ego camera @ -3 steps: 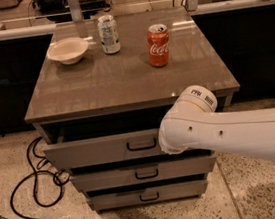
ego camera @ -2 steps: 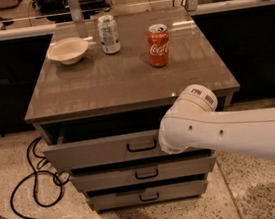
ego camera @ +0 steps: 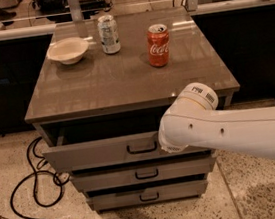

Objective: Open top drawer

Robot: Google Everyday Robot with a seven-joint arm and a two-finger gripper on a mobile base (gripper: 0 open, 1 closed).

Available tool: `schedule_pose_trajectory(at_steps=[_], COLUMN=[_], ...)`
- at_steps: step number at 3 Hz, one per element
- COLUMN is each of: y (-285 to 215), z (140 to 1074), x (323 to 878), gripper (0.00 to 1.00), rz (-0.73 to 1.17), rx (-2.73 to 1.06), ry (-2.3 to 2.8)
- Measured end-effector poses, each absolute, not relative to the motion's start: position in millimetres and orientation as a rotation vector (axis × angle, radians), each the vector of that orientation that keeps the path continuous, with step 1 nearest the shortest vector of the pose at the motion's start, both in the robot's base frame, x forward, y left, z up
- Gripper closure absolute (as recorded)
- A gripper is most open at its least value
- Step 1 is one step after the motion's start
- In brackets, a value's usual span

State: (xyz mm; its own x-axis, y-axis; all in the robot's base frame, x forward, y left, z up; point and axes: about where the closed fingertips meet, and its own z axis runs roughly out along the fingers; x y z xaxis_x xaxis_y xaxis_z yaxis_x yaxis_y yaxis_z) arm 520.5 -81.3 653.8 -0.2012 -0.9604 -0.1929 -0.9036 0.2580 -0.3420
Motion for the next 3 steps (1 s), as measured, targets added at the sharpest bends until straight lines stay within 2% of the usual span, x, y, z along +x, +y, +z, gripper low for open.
schedule_pose_trajectory(at_steps=[2,3], y=[-81.3,-78.3], z=[658.0,659.0], x=[520.4,499.3], gripper=[1.00,1.00], rz=[-0.216,-0.191], rx=[-1.703,-1.734], ry=[2.173,2.188])
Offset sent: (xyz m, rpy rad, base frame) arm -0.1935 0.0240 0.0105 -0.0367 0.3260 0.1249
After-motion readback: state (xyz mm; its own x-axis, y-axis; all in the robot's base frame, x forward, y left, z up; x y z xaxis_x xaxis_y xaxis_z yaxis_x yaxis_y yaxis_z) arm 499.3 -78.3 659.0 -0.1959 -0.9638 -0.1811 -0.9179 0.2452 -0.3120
